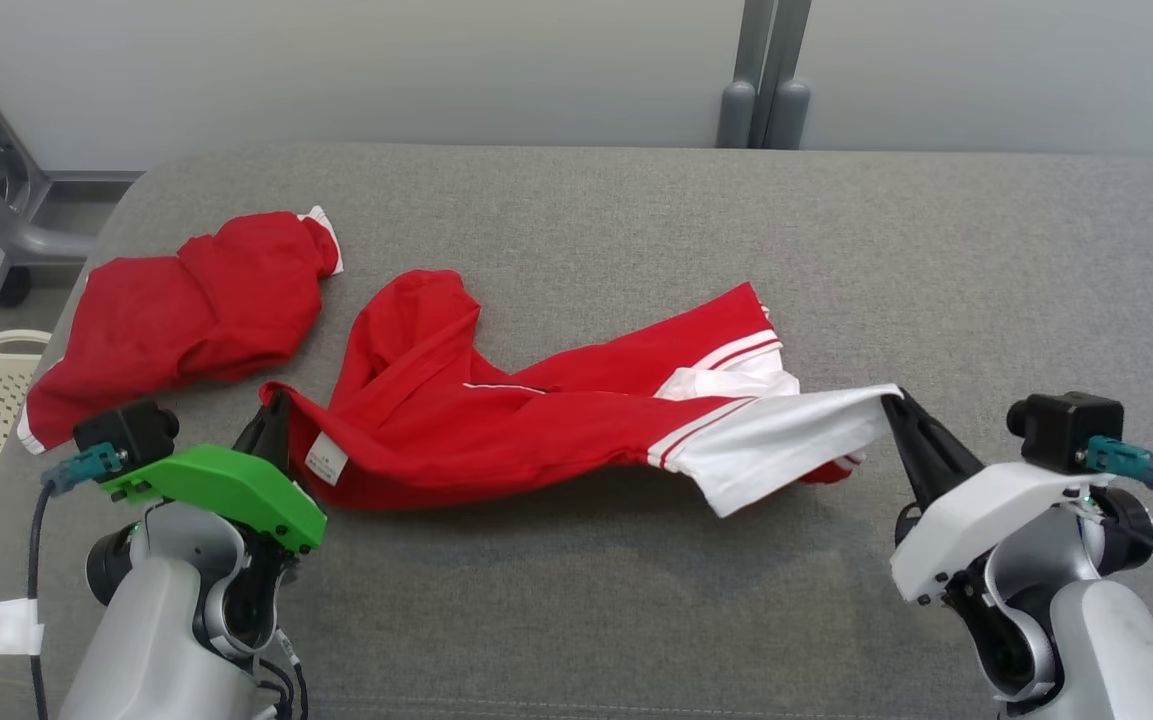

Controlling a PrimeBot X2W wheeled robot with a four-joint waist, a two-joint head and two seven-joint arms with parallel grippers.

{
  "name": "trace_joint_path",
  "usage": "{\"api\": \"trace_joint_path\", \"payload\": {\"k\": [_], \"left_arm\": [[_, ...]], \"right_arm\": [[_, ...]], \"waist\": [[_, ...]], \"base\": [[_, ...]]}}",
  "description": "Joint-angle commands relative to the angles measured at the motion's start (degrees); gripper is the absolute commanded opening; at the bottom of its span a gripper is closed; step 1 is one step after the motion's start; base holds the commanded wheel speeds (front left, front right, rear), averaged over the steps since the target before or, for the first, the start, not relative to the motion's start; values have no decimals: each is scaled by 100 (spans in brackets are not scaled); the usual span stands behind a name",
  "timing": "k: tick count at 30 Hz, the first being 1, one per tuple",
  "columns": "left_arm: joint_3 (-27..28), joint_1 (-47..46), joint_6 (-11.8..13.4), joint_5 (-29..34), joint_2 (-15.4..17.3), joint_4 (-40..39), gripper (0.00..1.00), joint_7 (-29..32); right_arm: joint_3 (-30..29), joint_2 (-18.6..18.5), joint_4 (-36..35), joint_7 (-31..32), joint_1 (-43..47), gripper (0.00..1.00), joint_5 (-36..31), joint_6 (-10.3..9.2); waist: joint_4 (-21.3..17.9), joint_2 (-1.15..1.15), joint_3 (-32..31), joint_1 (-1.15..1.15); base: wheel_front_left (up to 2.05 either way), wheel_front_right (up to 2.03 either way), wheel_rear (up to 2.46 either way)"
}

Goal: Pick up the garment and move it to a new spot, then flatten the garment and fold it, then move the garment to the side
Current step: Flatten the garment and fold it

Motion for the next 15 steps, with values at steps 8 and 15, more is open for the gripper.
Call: {"api": "trace_joint_path", "payload": {"k": [8,15], "left_arm": [[119,-137,-41,-539,-157,-855,0,538],[-228,-192,21,-1113,-117,-1511,0,2162]], "right_arm": [[-416,-21,-63,-169,-466,0,277,0],[-892,-20,-252,45,-1373,0,-11,0]], "waist": [[-269,0,-392,0],[-532,0,-429,0]], "base": [[0,0,0],[0,0,0]]}}
